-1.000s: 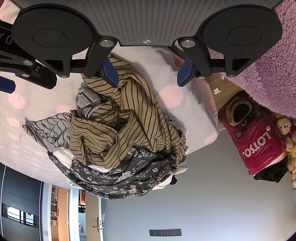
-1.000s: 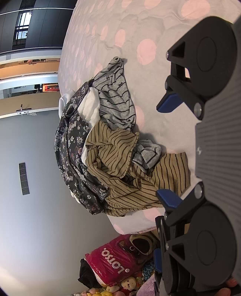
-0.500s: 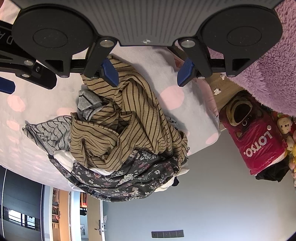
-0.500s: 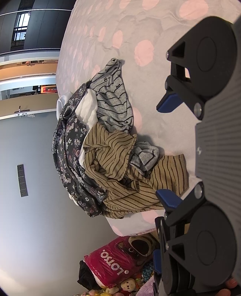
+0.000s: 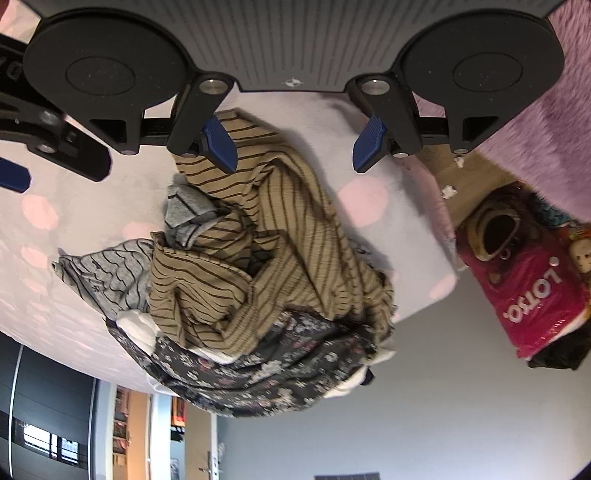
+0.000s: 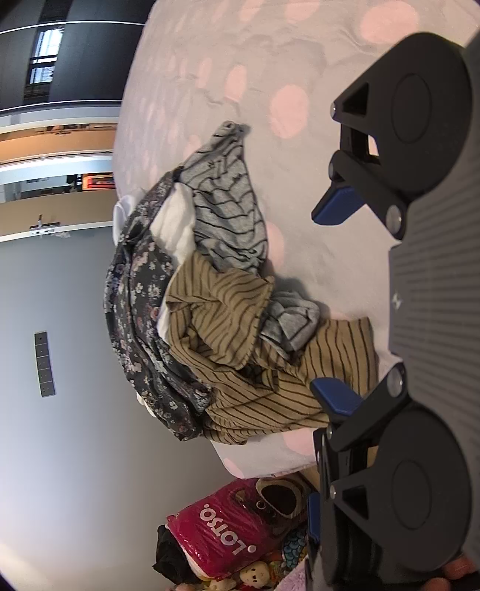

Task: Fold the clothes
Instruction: 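Close the right gripper on the brown striped shirt while the left gripper grasps it too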

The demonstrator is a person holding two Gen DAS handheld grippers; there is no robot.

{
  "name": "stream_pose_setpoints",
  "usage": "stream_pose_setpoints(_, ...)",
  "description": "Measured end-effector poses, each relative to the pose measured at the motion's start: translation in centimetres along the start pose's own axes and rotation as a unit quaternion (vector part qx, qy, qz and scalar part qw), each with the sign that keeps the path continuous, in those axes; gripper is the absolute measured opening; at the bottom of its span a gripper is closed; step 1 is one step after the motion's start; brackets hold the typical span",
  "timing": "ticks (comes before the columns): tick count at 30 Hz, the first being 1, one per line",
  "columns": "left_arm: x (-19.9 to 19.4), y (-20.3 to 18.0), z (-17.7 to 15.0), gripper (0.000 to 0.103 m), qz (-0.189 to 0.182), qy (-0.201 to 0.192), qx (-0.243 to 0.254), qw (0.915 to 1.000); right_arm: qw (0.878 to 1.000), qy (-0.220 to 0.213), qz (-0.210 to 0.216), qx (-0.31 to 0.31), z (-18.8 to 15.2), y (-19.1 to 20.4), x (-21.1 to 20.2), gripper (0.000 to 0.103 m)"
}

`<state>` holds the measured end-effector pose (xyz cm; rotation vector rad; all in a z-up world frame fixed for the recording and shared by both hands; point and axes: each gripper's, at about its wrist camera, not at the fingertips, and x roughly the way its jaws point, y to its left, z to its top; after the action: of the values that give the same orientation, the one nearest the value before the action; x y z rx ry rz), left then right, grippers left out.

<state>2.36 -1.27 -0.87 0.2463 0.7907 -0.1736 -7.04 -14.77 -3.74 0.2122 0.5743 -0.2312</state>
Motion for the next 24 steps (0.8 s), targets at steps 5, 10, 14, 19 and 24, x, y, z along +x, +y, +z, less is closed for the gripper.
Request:
stream_pose_setpoints(5,2.0,0.8,2.6,0.057,-0.018,0.028,0.0,0.9994,1.0,0.0,-0.014,0.002,1.1,-0.9,0.6,0.089)
stream_pose_setpoints(10,5.2,2.1,5.0,0.056,-0.034,0.049,-0.006,0.9982,1.0,0.002,-0.008,-0.011,2.9,-0.8,2.3,0.084)
stream_pose_setpoints(14,7.7,3.2,6.9,0.049,-0.046,0.065,-0.011,0.9968,1.0,0.012,0.008,-0.026,4.4,-0.4,4.5,0.084)
stream_pose_setpoints(19,10.8,4.5,8.9,0.031,-0.063,0.082,-0.019,0.9944,0.998,0.022,0.012,-0.055,6.0,0.8,8.3,0.084)
stream_pose_setpoints(24,12.6,4.3,8.7,0.029,-0.066,0.051,-0.02,0.9963,0.998,0.024,0.015,-0.048,7.6,1.0,11.9,0.083)
